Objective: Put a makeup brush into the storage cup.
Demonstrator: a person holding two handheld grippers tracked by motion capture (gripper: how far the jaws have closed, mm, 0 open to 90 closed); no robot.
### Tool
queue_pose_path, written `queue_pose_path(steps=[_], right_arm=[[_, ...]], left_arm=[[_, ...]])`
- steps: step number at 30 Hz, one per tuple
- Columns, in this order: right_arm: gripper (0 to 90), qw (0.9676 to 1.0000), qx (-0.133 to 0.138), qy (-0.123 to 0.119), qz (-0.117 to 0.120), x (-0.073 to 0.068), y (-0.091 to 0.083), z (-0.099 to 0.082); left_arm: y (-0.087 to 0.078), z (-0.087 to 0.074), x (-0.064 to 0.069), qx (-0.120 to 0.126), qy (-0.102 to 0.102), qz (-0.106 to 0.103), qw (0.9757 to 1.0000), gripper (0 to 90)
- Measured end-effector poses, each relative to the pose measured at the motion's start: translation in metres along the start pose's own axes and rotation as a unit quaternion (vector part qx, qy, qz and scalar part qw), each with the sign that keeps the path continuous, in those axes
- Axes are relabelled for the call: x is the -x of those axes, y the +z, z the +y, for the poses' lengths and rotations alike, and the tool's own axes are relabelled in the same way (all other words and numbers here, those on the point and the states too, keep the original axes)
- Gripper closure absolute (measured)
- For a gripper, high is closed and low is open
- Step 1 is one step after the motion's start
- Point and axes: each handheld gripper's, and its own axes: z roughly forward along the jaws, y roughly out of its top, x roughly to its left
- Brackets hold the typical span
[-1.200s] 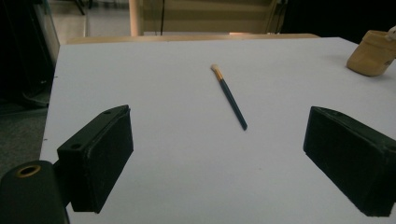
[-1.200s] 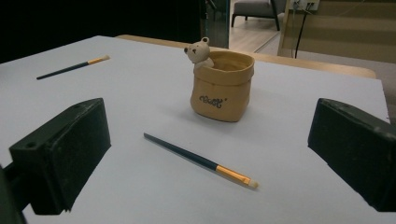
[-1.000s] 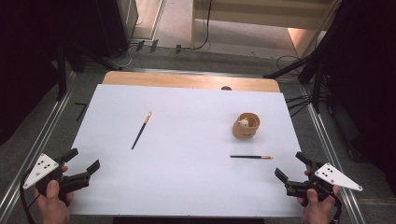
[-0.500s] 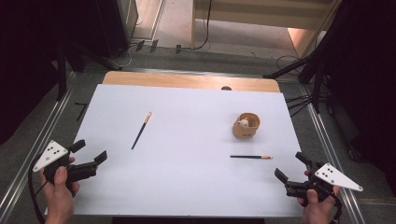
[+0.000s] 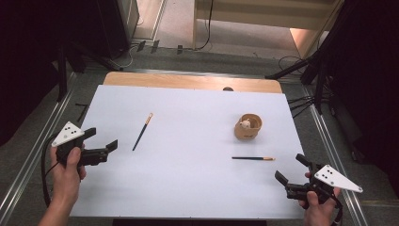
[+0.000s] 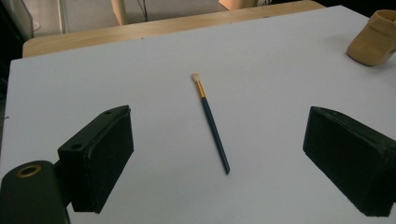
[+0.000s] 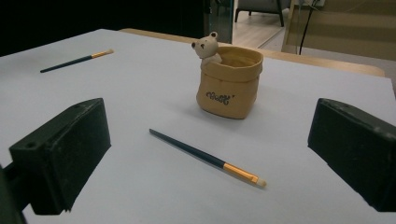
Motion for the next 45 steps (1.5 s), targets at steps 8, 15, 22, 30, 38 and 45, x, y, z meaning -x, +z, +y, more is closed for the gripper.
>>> queue_pose_path(steps=[8,15,22,30,38,45], right_arm=[[0.0,1.0000,-0.003,-0.003,0.005,-0.002,0.002,0.000],[0.0,0.9999,-0.007,-0.004,0.007,-0.003,0.003,-0.001],[0.0,0.9999,-0.007,-0.004,0.007,-0.003,0.003,-0.002],[0.0,0.9999,0.002,-0.007,0.008,-0.004,0.002,-0.001],[0.0,0.9999,0.000,-0.007,0.012,-0.004,0.004,-0.001],[0.0,0.9999,-0.004,-0.008,0.011,-0.004,0.004,-0.002]], left_arm=[[0.013,0.016,0.000,0.001,0.003,-0.008,1.0000,9.3],[0.025,0.026,-0.001,0.009,-0.001,-0.017,0.9998,9.3],[0.037,0.037,-0.002,0.000,0.001,-0.015,0.9999,9.3],[0.054,0.048,-0.004,-0.023,0.008,-0.018,0.9995,9.3],[0.073,0.055,0.000,-0.047,0.008,-0.030,0.9984,9.3],[0.090,0.060,0.004,-0.097,0.020,-0.027,0.9947,9.5]])
